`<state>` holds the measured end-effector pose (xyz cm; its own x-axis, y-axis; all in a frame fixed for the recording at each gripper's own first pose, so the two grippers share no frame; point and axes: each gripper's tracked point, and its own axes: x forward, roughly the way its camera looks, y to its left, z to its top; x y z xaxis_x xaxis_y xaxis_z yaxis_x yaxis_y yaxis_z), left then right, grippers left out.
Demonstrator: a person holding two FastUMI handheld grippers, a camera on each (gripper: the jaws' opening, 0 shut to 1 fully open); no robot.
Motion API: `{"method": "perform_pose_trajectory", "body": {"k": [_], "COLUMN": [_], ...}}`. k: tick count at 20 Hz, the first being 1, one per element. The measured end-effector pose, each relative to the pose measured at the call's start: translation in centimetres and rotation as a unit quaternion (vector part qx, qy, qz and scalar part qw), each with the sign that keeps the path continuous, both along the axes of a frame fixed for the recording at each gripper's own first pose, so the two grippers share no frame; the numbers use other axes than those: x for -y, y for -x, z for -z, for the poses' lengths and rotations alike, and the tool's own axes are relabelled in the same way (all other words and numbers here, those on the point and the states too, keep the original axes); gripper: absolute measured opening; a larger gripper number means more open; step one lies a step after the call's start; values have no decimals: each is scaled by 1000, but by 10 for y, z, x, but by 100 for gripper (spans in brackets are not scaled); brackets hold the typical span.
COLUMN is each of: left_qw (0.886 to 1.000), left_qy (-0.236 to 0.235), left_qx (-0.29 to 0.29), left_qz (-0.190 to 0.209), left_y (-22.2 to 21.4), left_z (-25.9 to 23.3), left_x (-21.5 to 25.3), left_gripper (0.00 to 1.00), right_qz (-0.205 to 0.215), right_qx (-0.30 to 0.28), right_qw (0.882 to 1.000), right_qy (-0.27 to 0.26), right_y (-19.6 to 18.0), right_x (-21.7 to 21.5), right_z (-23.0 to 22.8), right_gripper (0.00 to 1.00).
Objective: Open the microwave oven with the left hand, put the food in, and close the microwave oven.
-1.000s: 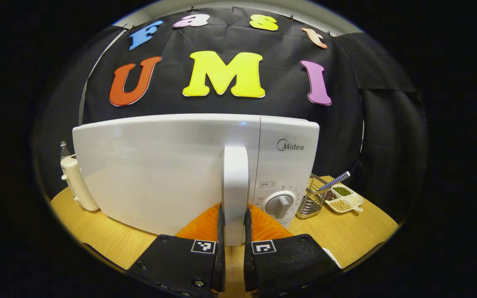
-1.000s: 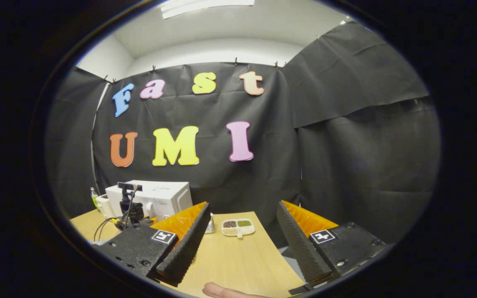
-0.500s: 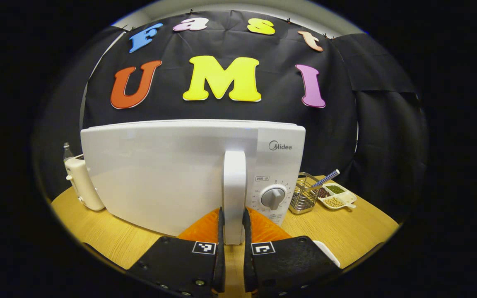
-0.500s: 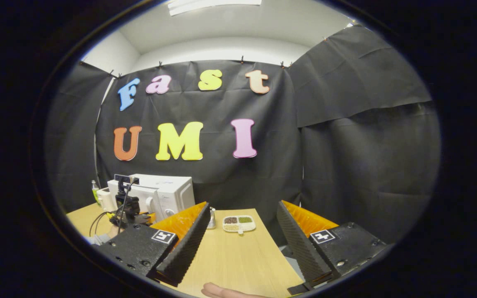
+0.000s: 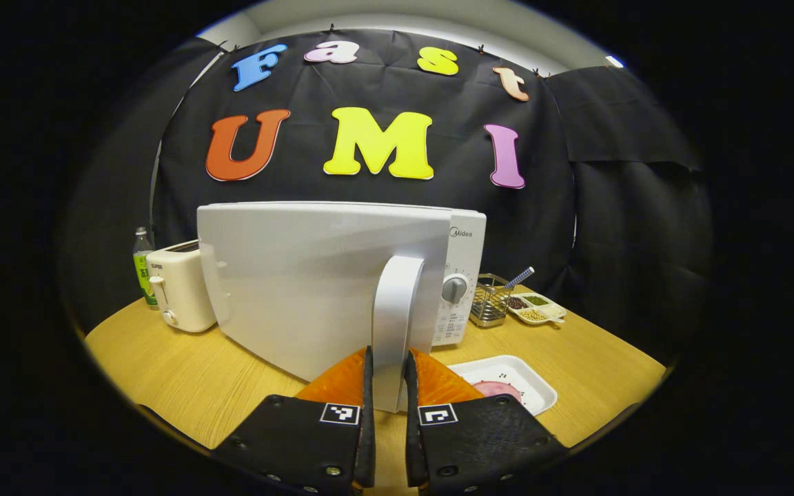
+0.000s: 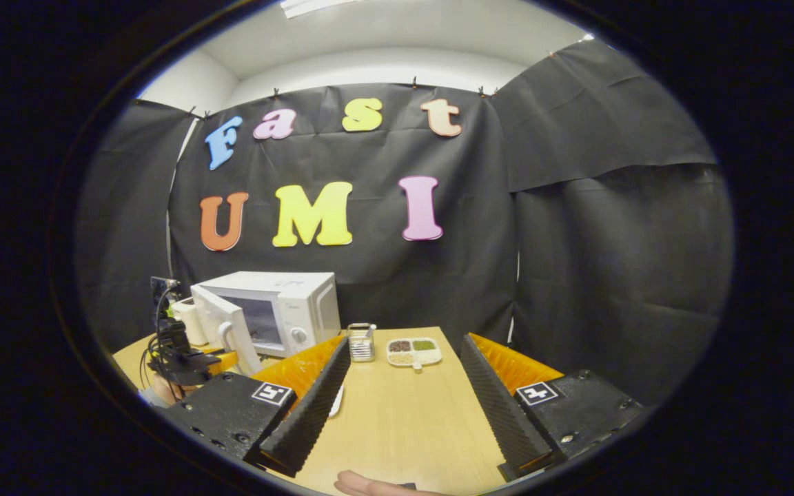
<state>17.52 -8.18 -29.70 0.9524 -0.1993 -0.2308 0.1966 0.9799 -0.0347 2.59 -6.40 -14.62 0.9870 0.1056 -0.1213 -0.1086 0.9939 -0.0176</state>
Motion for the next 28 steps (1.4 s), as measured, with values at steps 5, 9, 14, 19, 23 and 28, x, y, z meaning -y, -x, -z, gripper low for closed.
{"method": "perform_pose_trajectory", "body": {"k": [5, 9, 14, 19, 23, 28], "left_qw": [1000, 999, 998, 996, 994, 988], "left_qy": [-2, -12, 4, 16, -5, -17], "left_qx": [1, 12, 19, 23, 30, 51], "left_qz": [-12, -43, -65, -79, -102, -148], "left_y": [51, 84, 113, 120, 129, 166], "left_z": [0, -2, -8, -8, -12, -38], "left_x": [-58, -123, -204, -262, -283, -295], "left_gripper": [16, 16, 15, 13, 13, 39], "right_qz": [-20, -31, -49, -67, -66, -60], "right_qx": [3, -4, -10, -14, -15, -57], "right_qw": [1000, 999, 999, 997, 997, 995], "right_qy": [19, 13, 21, 37, 46, 59], "right_y": [12, 18, 25, 31, 25, -11], "right_x": [-33, -57, -91, -123, -130, -123], "right_z": [1, 3, 3, 4, 5, 27], "right_gripper": [96, 100, 96, 100, 96, 100]}}
